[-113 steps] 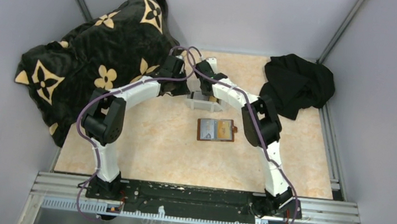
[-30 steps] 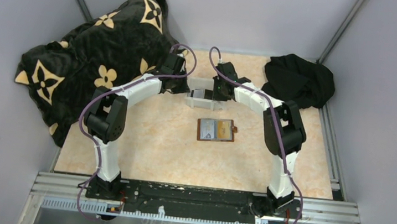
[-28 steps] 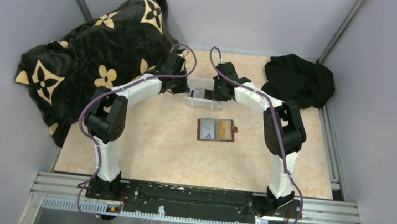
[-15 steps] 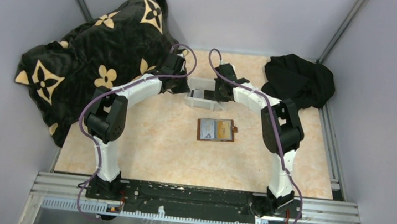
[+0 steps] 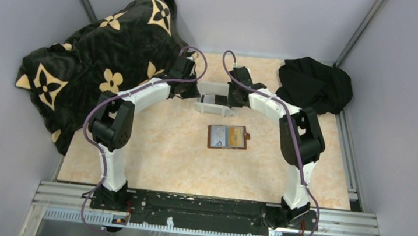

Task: Put the credit cards into the card holder
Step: Pick up the credit card from the storage box.

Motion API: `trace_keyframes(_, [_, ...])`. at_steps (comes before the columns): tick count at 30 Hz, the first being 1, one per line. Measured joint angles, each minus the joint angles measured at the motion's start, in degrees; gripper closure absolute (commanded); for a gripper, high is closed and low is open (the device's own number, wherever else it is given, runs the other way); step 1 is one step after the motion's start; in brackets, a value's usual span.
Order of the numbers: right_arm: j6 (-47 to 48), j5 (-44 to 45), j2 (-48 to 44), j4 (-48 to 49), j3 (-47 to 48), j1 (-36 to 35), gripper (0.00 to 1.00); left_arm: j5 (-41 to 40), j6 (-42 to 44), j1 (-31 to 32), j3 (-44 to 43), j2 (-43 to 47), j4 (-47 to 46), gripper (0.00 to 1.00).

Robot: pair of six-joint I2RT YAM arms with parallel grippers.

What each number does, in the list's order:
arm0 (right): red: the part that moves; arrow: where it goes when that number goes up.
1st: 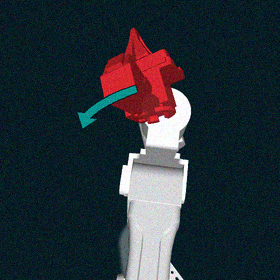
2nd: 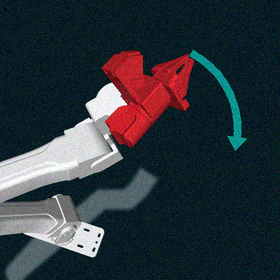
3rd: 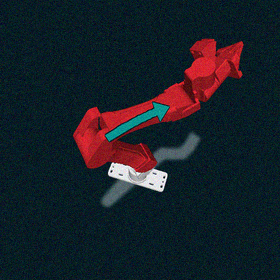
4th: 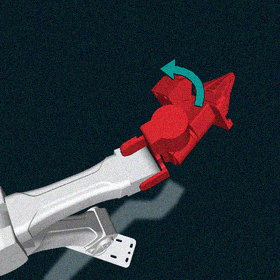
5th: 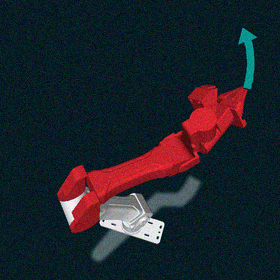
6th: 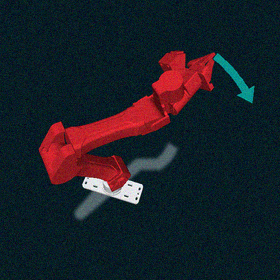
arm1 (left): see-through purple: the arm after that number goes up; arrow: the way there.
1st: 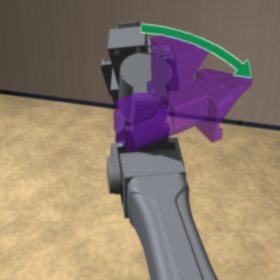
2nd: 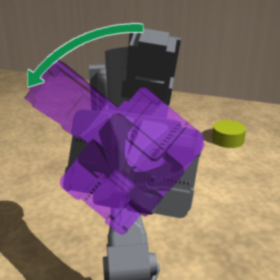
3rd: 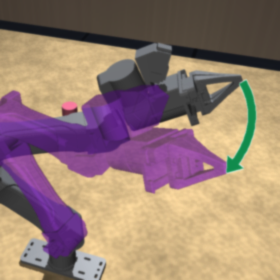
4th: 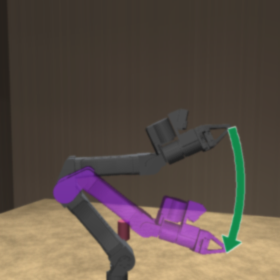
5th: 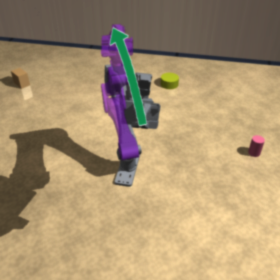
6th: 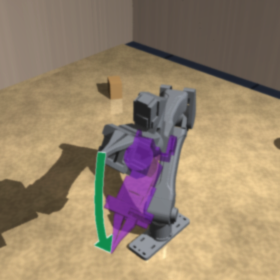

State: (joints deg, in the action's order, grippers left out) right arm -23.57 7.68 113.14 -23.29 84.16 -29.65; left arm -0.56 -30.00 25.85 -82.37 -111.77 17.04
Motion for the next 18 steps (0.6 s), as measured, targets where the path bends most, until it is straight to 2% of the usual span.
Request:
trace_keyframes(1, [0.0,-0.2,-0.6,0.3,-0.6,0.2,1.00,0.0,0.0,0.0,0.0,0.0,0.0,1.00])
trace_keyframes(8, [0.6,-3.3,-3.7,3.5,-3.7,2.3,1.00,-0.2,0.0,0.0,0.0,0.0,0.1,0.71])
trace_keyframes(18, [0.4,-7.8,-6.0,8.8,-6.6,3.6,1.00,-2.9,0.1,-0.2,0.2,0.1,2.4,0.55])
